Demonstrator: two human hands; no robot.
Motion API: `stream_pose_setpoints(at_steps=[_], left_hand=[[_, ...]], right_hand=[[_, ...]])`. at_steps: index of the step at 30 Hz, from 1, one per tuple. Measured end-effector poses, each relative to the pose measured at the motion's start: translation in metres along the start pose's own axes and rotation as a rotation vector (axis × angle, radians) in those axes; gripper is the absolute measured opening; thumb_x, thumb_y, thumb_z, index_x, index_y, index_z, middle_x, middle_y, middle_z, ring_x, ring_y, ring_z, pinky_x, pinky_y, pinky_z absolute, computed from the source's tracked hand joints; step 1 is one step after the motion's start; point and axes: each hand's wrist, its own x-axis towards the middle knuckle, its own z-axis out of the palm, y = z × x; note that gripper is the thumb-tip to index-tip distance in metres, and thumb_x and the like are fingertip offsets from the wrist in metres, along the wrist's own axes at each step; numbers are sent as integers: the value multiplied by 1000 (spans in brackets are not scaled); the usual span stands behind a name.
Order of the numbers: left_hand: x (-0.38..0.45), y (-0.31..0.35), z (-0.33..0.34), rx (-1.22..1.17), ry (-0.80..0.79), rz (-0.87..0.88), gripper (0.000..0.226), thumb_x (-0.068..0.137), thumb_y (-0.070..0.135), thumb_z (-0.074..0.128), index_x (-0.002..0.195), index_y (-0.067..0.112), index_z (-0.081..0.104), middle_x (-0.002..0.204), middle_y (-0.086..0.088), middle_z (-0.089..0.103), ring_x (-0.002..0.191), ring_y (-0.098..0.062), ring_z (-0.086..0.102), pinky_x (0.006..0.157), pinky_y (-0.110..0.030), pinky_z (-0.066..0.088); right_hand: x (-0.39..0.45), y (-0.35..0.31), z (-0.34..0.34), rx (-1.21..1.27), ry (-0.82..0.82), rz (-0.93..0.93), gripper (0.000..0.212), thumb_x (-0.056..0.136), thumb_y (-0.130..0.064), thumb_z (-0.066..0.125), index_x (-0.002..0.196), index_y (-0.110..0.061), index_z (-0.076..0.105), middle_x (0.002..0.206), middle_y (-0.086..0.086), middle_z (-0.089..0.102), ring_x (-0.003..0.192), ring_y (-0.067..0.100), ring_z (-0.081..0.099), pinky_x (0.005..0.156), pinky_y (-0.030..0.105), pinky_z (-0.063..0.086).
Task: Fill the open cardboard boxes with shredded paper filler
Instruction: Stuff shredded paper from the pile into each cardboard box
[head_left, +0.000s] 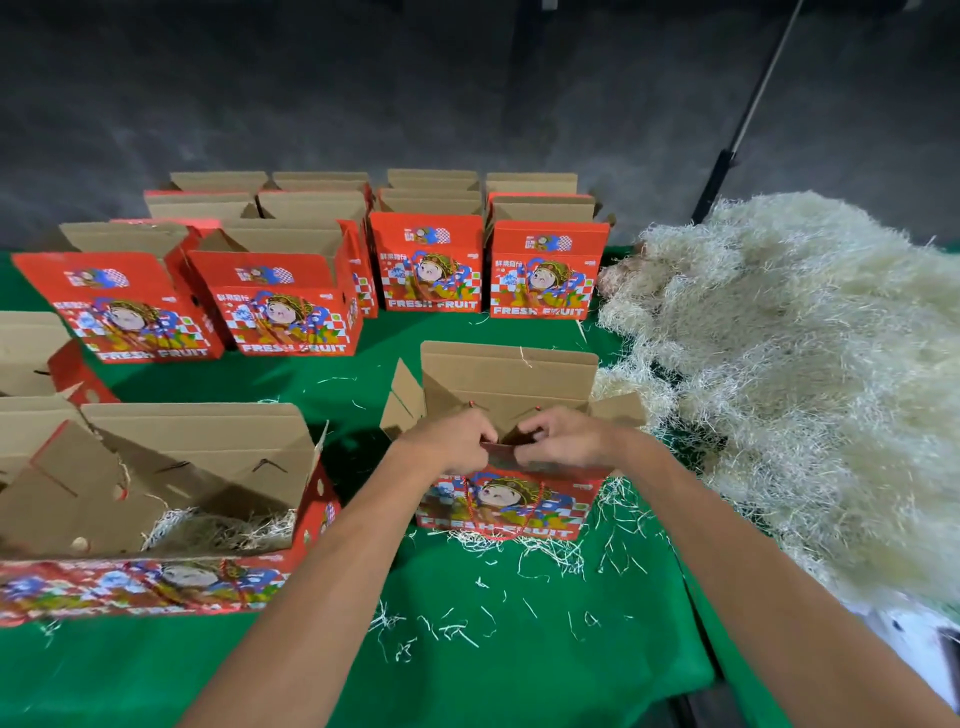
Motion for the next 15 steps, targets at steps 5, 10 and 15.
stream_pose_setpoints(at_steps=[5, 10, 15], left_hand=[[11, 3, 2, 232, 161, 23, 18, 77, 34, 68, 71, 18, 60, 74, 3, 63, 76, -24, 65, 73, -32, 54], [21, 2, 8, 287, 217, -28, 13, 75, 18, 62, 68, 20, 51, 77, -2, 61, 82, -27, 64, 70, -33, 44], [32, -3, 14, 292, 225, -25, 18, 75, 25, 70, 65, 22, 54, 61, 9, 51, 70, -21, 62, 70, -32, 49]], right_hand=[[41, -19, -25, 324, 215, -29, 18, 100, -19, 55, 111, -21, 69, 114, -2, 73, 106, 14, 69, 89, 29, 57], [69, -34, -66, 102, 674, -181, 29, 99, -10, 55, 120, -26, 65, 139, -2, 58, 102, 11, 65, 88, 21, 55], [69, -17, -106, 160, 919, -231, 48, 100, -11, 51, 145, -27, 45, 149, -4, 48, 104, 1, 59, 79, 14, 50]])
